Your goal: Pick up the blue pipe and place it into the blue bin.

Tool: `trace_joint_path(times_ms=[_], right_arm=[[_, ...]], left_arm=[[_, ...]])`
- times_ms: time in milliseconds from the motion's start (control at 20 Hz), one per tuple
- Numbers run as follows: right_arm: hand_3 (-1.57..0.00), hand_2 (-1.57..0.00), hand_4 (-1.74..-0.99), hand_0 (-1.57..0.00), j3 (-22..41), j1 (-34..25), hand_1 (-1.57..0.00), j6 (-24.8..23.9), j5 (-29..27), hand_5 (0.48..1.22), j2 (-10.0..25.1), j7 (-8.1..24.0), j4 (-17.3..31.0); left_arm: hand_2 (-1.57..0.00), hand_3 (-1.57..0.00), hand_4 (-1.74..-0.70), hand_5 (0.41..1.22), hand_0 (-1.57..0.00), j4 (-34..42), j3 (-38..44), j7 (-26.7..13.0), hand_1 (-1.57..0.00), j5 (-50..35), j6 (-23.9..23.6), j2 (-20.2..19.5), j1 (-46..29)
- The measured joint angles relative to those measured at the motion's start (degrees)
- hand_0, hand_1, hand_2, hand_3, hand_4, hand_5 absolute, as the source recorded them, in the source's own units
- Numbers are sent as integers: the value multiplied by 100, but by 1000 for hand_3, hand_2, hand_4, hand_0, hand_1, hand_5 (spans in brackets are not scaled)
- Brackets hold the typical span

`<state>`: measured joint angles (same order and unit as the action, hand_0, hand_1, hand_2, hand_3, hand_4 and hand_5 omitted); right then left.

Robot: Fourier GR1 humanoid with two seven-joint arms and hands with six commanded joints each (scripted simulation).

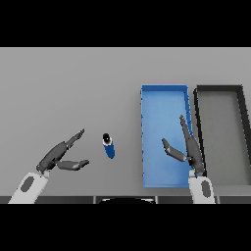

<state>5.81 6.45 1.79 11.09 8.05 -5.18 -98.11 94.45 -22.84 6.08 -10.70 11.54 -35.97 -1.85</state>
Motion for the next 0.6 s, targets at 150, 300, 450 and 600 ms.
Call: trace_joint_path(times_ms=[150,300,450,600], right_arm=[[1,1,-1197,1,-23,38,1,-16,-23,615,-21,21,9],[1,1,-1218,1,-12,70,1,38,-77,627,-22,-47,-53],[1,1,-1211,1,-3,26,1,20,-54,622,-48,45,-19],[1,1,-1205,1,-59,33,1,-9,-57,625,-4,85,-58]], left_arm=[[1,1,-1139,450,1,-51,-276,-199,1,249,6,212,116],[1,1,-1147,452,1,-167,-506,-163,1,360,27,554,210],[1,1,-1155,460,1,-377,-611,-92,1,497,-53,863,405],[1,1,-1145,460,1,-705,-708,-219,1,595,-204,1333,680]])
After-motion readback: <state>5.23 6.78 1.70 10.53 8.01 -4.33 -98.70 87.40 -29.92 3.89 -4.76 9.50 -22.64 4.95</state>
